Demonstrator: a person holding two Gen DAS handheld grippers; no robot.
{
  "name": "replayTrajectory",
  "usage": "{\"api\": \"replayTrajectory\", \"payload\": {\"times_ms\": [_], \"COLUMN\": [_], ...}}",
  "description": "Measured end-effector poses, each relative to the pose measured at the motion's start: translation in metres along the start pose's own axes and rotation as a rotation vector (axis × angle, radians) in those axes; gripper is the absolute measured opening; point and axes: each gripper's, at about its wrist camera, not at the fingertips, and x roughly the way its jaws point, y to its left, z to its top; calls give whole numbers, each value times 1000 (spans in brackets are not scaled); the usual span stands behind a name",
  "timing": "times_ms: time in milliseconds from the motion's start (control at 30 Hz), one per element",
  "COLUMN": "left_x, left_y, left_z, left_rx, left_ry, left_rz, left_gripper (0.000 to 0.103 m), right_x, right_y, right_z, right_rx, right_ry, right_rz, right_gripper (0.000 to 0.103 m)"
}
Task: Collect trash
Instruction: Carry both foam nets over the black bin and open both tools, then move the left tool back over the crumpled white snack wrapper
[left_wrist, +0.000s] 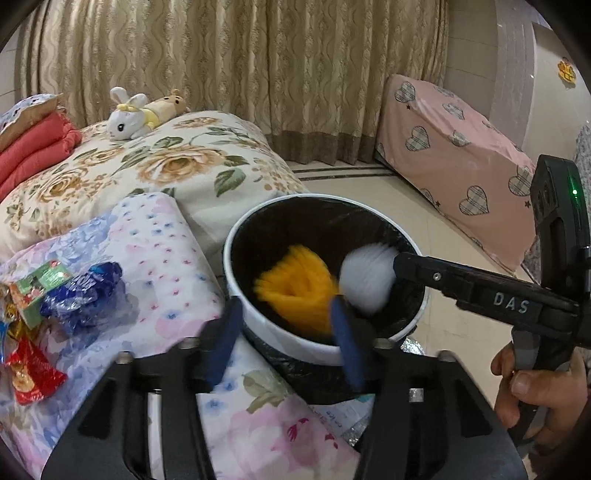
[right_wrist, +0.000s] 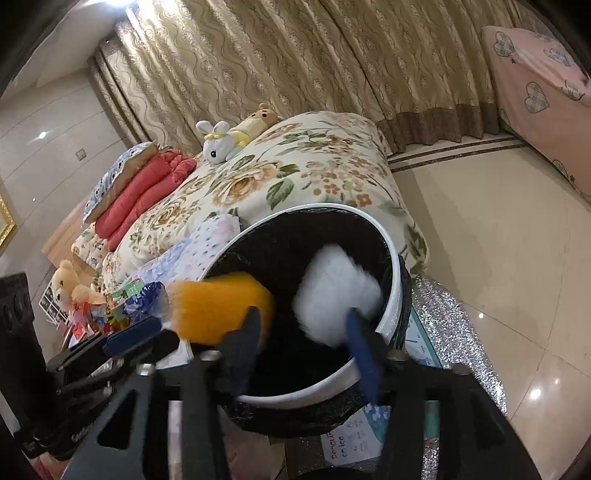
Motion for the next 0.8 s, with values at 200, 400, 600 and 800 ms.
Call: {"api": "replayTrajectory", "payload": {"times_ms": [200,400,600,800], "left_x": [-11,-30,-53,-75], "left_y": [15,38,70,102], "left_z": [-16,-38,-63,-93], "left_rx": [-58,-119,-192,-270], "left_ry": [1,-14,-22,-20], "left_rz": [9,43,106,163], "left_gripper": [63,66,68,68], "right_x": [-8,-11,-4,8], "right_y": [6,30,64,99], "right_z": [-3,-11,-27,-47], "right_rx": [13,-13,-51,-90], "right_ry": [-29,-41,-11,45], "right_rz": [13,50,116,175], "right_gripper": [74,87,89,90]}}
